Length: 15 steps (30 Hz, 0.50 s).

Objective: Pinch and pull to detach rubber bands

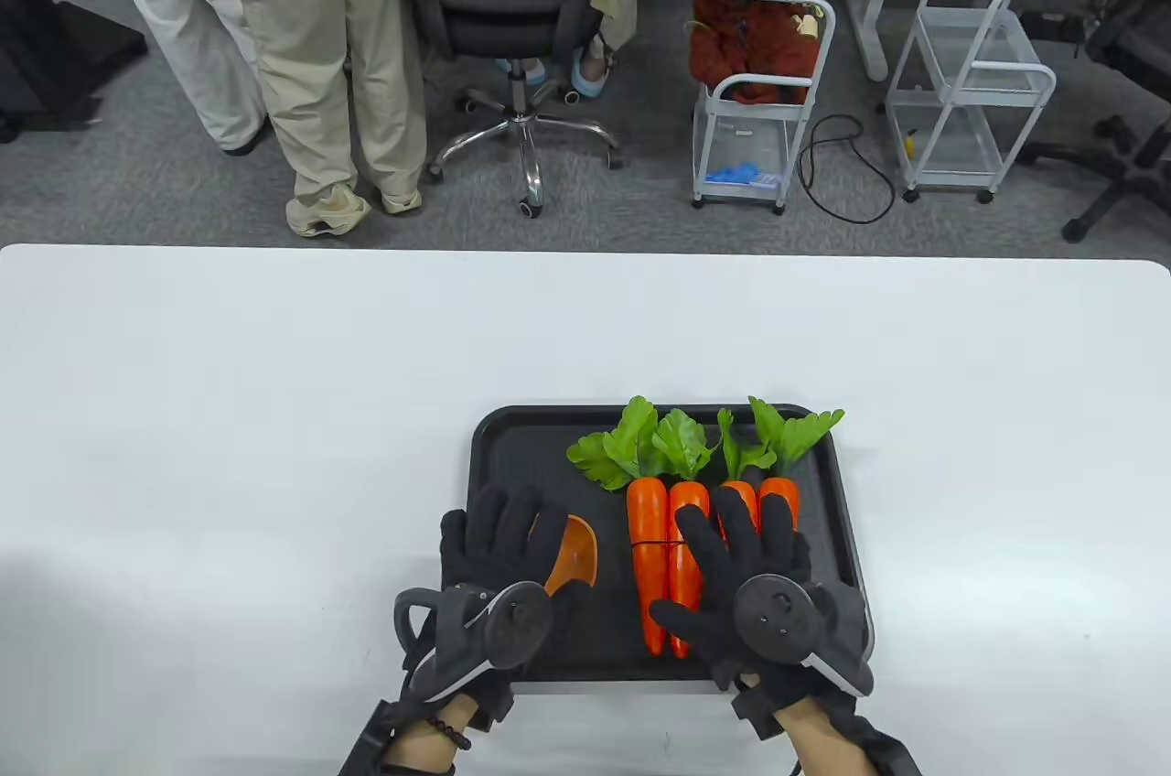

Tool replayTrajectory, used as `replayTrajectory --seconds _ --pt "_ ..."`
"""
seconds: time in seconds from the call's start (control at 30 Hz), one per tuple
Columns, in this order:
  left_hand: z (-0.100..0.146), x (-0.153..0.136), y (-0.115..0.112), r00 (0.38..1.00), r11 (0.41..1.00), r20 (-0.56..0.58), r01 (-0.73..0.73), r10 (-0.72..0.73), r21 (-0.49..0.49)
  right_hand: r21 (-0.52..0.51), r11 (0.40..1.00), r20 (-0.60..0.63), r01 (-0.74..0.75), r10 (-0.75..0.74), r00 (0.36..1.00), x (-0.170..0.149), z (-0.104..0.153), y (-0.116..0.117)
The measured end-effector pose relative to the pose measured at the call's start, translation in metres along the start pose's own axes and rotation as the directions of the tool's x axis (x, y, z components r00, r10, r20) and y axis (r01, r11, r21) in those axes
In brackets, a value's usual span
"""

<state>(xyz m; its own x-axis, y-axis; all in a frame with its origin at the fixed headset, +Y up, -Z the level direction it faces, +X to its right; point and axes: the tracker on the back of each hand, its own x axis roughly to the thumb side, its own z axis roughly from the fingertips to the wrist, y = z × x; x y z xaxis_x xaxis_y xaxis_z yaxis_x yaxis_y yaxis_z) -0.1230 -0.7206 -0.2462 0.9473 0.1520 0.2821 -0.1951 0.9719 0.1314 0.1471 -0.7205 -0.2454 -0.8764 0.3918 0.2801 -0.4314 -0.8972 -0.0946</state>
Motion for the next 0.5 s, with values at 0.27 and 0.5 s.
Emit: replayTrajectory --seconds 0.27,0.5 --pt "0.001 0.001 0.0 1.0 1.0 0.014 -0.017 0.017 -0.006 0.039 0.999 -0.042 -0.018 0.02 0.999 0.002 -0.002 0.0" --pt "0.004 -0.001 0.007 0.999 0.999 0.021 -0.045 0.044 0.015 0.153 0.984 -0.154 -0.092 0.116 0.981 0.012 -0.022 0.004"
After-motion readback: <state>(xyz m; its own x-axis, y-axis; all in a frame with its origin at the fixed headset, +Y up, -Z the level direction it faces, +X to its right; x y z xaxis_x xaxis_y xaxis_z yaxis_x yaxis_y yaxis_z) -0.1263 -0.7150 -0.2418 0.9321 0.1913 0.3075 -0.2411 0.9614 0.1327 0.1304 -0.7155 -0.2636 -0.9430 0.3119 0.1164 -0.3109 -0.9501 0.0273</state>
